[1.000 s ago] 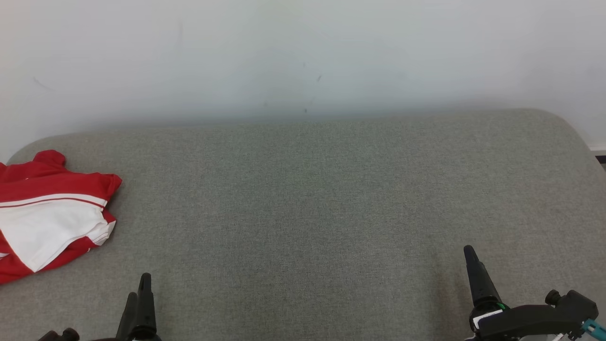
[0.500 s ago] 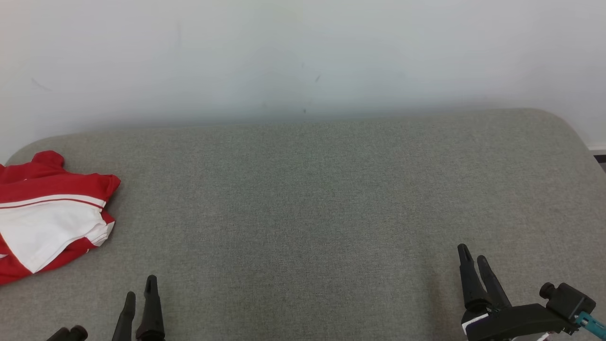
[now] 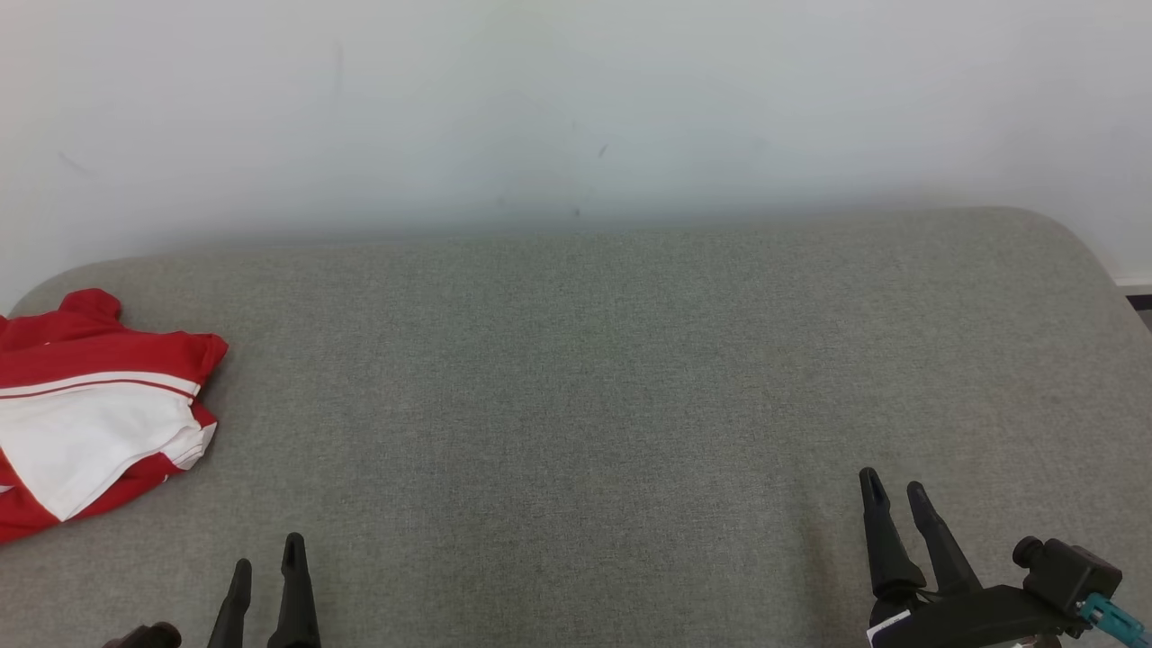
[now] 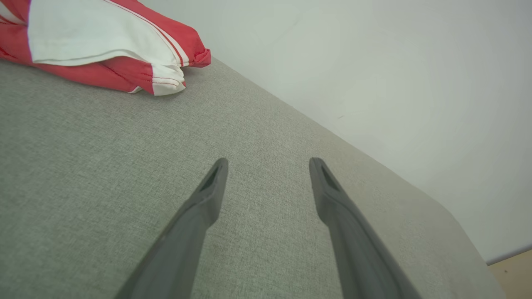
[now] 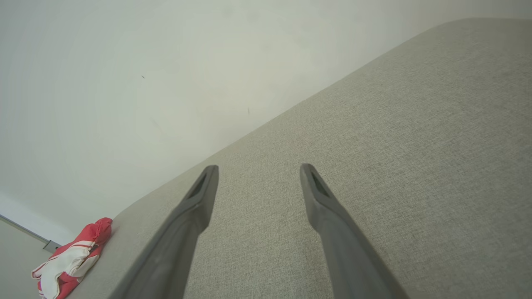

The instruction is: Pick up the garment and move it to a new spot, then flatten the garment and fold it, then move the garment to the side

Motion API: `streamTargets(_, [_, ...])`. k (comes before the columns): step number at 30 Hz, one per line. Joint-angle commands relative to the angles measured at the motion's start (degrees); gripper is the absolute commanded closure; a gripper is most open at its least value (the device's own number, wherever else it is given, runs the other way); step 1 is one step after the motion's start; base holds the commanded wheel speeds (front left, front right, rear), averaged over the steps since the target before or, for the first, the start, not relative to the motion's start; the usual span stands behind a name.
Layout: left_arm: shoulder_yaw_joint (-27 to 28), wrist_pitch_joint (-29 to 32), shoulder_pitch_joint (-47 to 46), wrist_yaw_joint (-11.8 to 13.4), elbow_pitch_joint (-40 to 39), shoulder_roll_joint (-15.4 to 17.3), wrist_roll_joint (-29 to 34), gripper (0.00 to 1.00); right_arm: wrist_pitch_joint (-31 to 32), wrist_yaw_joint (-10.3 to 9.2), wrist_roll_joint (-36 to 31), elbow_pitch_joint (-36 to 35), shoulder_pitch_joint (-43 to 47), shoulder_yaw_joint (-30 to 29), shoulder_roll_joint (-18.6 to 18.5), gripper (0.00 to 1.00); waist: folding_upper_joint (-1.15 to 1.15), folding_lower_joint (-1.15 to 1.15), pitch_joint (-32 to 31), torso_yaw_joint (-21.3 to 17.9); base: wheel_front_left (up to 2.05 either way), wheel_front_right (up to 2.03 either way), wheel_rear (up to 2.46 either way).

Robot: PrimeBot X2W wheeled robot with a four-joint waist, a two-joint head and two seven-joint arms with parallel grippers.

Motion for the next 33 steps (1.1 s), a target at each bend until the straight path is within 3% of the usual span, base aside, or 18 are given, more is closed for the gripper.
streamTargets(1, [-0.2,-0.7,-0.2,0.0,-0.6,0.3,2.3,0.00,-0.6,-0.05,-1.6,-1.0,-0.2,-0.1,-0.1,0.00,0.00,0.00,0.0,0.0,0.00,0.00,0.00])
streamTargets(33, [-0.8,-5.1,1.0,1.0,-0.2,0.4,19.7,0.00,-4.9,-0.07,-18.4,-0.3,0.8,0.3,-0.4,0.00,0.00,0.00,0.4,-0.5,0.00,0.00,0.00])
